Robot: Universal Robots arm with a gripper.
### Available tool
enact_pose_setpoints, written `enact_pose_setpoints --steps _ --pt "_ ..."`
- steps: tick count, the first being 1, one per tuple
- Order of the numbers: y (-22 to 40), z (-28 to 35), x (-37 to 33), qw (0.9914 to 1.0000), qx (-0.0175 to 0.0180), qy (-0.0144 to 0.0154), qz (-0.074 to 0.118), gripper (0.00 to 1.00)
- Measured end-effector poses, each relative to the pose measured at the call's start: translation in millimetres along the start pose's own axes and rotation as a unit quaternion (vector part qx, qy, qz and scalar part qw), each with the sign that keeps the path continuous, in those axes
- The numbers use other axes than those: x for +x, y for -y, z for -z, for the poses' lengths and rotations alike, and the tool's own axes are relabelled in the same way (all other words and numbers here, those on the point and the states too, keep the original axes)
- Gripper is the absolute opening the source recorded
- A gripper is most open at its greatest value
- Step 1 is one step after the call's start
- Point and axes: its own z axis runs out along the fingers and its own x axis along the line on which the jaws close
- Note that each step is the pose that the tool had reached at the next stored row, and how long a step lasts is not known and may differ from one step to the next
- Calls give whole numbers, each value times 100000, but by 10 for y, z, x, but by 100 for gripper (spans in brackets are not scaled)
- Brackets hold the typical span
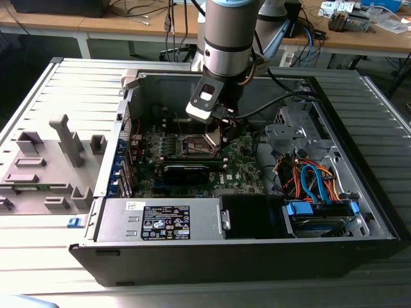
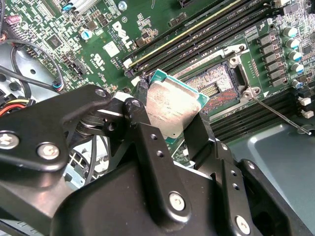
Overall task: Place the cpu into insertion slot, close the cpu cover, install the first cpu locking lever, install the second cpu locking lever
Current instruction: 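Place the cpu into insertion slot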
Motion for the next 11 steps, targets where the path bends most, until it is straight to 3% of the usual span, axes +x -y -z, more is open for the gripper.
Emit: enact_pose_setpoints --steps 11 --pt "0 0 0 100000 -3 9 -316 55"
